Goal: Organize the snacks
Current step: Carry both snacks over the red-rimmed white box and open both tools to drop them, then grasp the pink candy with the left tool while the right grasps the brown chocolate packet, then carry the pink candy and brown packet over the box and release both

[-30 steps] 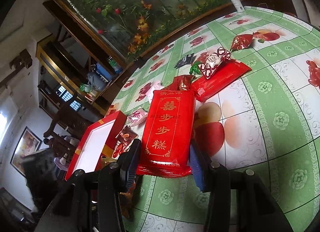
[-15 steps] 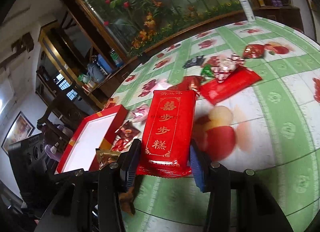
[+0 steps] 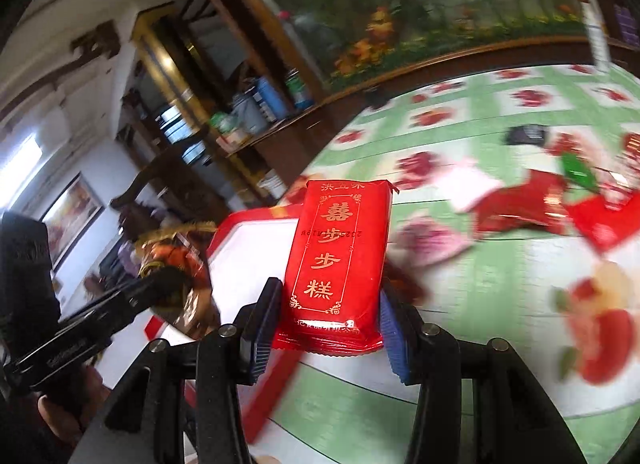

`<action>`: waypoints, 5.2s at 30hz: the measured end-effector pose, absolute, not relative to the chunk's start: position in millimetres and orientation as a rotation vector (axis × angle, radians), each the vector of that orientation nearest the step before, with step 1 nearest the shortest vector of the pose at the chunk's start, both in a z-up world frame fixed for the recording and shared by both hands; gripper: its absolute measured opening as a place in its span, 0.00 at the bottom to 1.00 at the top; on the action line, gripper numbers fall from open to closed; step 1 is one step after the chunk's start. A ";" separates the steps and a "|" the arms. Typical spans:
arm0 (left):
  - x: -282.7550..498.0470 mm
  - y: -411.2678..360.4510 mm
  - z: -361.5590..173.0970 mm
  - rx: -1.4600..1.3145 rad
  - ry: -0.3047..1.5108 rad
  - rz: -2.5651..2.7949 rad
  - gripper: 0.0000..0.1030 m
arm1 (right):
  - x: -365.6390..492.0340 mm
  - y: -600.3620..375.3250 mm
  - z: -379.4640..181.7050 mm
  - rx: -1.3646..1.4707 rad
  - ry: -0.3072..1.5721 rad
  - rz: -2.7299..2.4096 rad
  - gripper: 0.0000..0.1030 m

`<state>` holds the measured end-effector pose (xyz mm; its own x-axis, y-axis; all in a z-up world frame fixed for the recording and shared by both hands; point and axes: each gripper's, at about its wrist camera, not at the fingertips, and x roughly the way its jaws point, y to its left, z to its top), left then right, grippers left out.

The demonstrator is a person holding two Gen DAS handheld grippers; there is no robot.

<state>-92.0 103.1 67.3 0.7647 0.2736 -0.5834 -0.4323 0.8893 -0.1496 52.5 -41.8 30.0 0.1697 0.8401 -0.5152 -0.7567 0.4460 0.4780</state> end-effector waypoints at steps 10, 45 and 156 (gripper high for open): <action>-101.5 135.9 32.1 -0.341 0.682 0.545 0.24 | 1.9 23.7 18.3 -0.031 0.862 1.279 0.49; -80.9 82.4 39.1 -0.296 0.733 0.438 0.65 | 115.2 -7.8 -20.5 -0.411 0.851 0.859 0.59; -0.5 -11.4 3.0 -0.324 0.953 0.038 0.24 | 109.9 -204.0 6.2 0.204 0.881 0.840 0.31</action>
<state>-0.5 -11.4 3.0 0.5826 -0.1102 -0.8052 -0.1736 0.9510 -0.2558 109.9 -204.0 6.2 0.3488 0.7211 -0.5986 -0.5632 0.6718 0.4812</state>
